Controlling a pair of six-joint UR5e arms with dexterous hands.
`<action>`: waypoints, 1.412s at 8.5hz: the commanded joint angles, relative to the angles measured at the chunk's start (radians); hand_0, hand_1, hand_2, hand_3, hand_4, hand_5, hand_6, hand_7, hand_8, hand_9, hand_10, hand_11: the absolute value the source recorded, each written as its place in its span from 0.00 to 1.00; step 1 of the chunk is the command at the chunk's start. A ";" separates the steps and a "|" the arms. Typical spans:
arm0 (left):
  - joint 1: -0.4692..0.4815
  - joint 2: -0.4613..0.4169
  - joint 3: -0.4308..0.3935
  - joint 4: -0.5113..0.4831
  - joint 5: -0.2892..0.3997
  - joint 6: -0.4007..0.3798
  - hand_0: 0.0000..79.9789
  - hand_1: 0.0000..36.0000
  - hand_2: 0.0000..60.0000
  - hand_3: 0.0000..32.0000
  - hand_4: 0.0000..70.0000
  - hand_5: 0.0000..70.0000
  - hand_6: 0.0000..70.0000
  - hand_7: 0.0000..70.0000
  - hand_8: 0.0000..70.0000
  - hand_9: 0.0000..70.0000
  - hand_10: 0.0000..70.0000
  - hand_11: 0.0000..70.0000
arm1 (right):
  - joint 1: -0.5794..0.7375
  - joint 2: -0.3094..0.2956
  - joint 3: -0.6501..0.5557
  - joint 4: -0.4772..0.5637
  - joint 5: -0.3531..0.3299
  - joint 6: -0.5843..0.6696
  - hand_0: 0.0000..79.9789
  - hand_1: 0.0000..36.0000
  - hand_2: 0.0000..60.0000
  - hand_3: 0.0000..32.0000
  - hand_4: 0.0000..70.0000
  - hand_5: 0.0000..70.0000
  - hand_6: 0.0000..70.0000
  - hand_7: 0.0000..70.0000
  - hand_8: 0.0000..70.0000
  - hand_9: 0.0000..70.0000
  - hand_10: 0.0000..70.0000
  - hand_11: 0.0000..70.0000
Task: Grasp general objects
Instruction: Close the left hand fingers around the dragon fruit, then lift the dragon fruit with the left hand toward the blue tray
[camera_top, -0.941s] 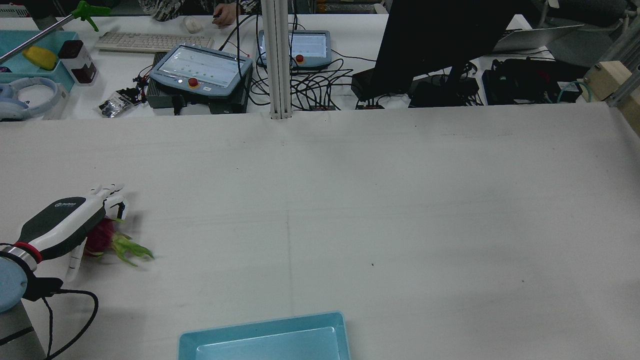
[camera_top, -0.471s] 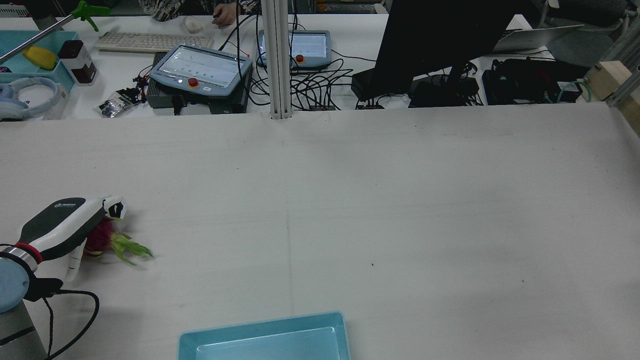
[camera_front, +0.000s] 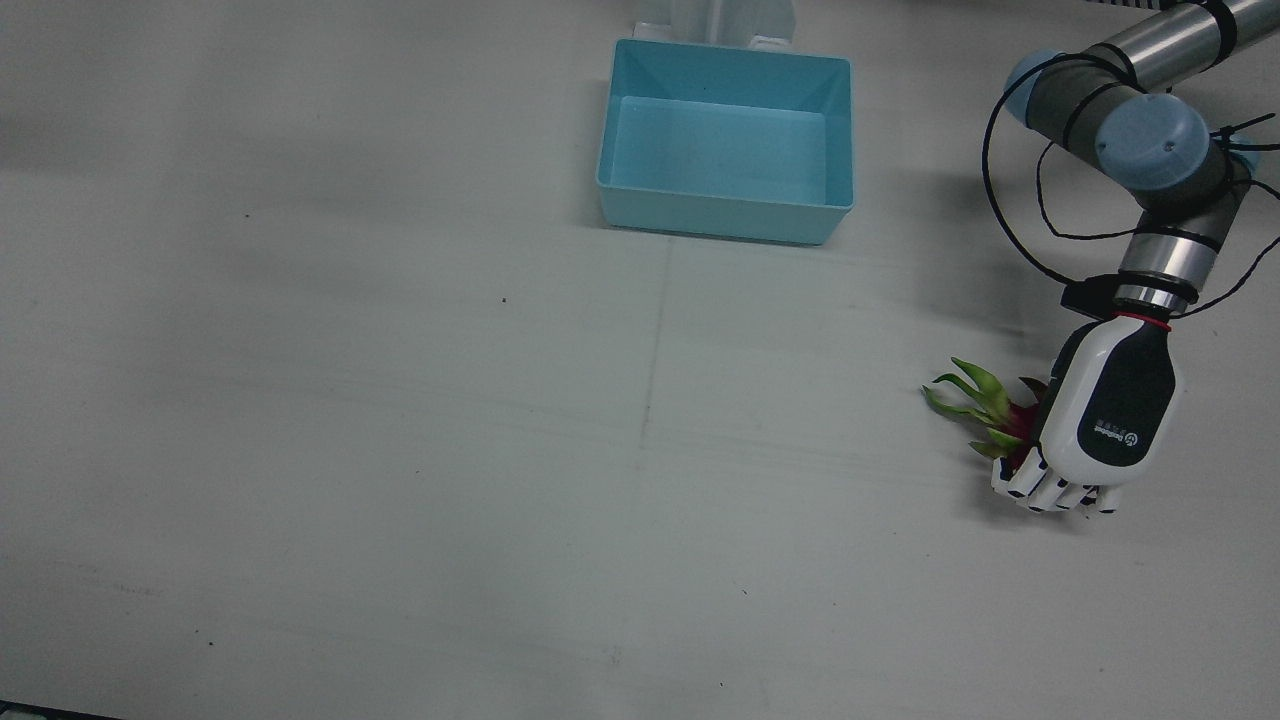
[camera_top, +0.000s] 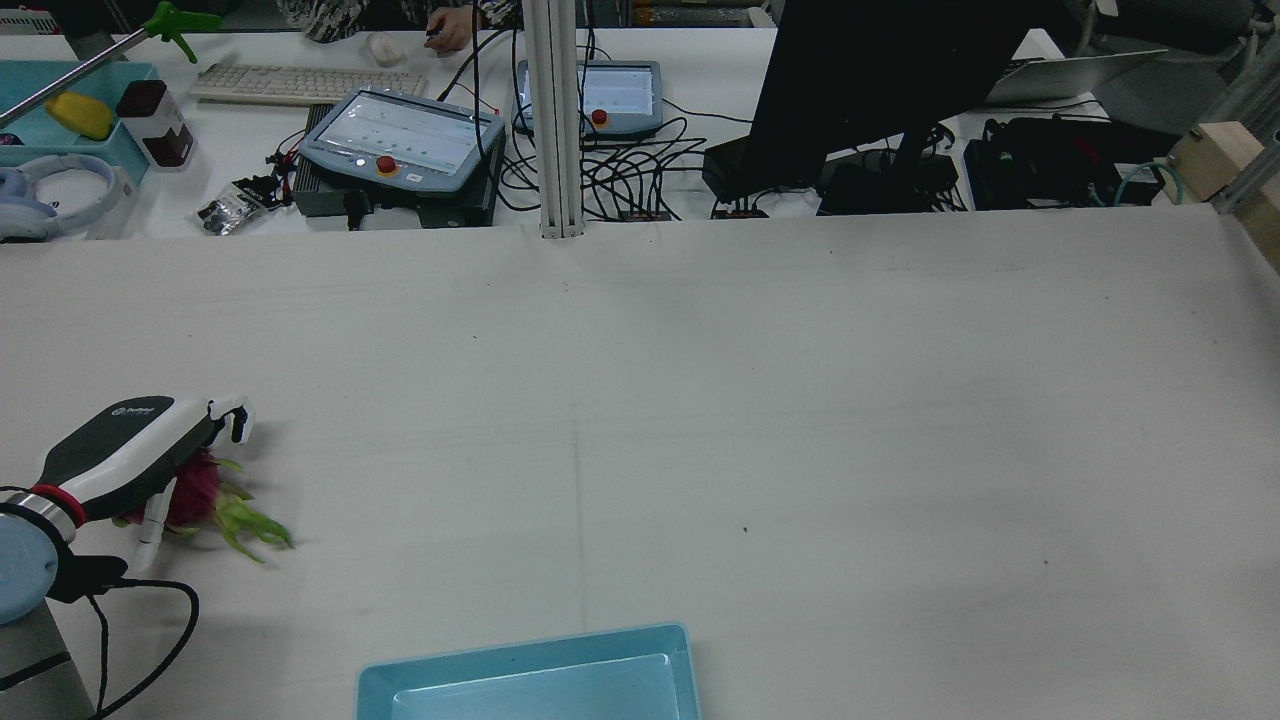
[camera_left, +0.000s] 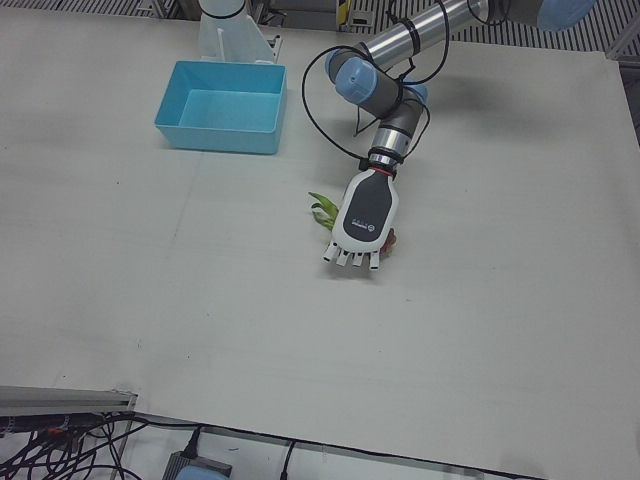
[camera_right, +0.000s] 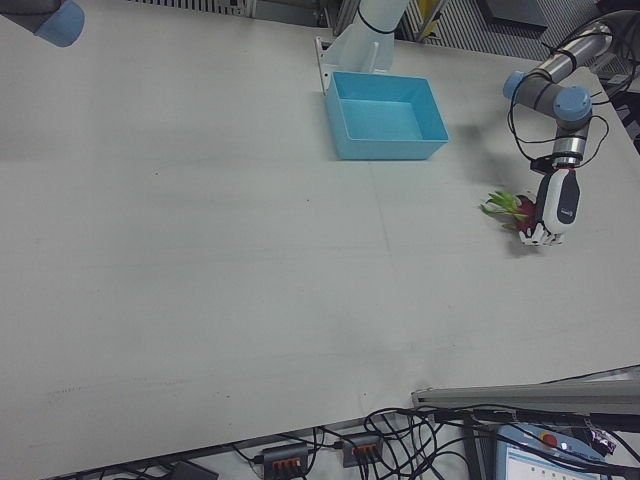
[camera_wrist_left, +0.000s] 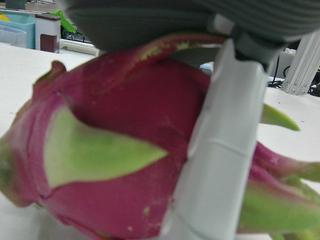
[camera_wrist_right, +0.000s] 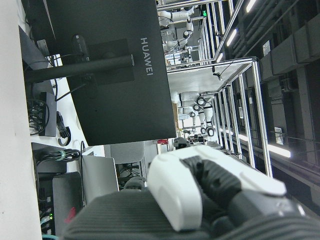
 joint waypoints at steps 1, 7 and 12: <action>-0.005 0.000 -0.065 0.053 0.018 -0.004 1.00 1.00 0.65 0.44 0.00 1.00 0.57 1.00 0.77 0.89 0.74 1.00 | 0.000 0.000 -0.001 0.000 0.000 0.000 0.00 0.00 0.00 0.00 0.00 0.00 0.00 0.00 0.00 0.00 0.00 0.00; -0.248 -0.373 -0.114 0.186 0.614 -0.099 1.00 1.00 1.00 0.37 0.10 1.00 0.65 1.00 0.81 0.93 0.77 1.00 | 0.000 0.000 -0.001 0.000 0.000 0.000 0.00 0.00 0.00 0.00 0.00 0.00 0.00 0.00 0.00 0.00 0.00 0.00; -0.099 -0.531 -0.139 0.199 0.824 -0.196 1.00 1.00 1.00 0.24 0.33 1.00 0.82 1.00 0.89 1.00 0.77 1.00 | 0.000 0.000 -0.001 0.002 0.002 0.000 0.00 0.00 0.00 0.00 0.00 0.00 0.00 0.00 0.00 0.00 0.00 0.00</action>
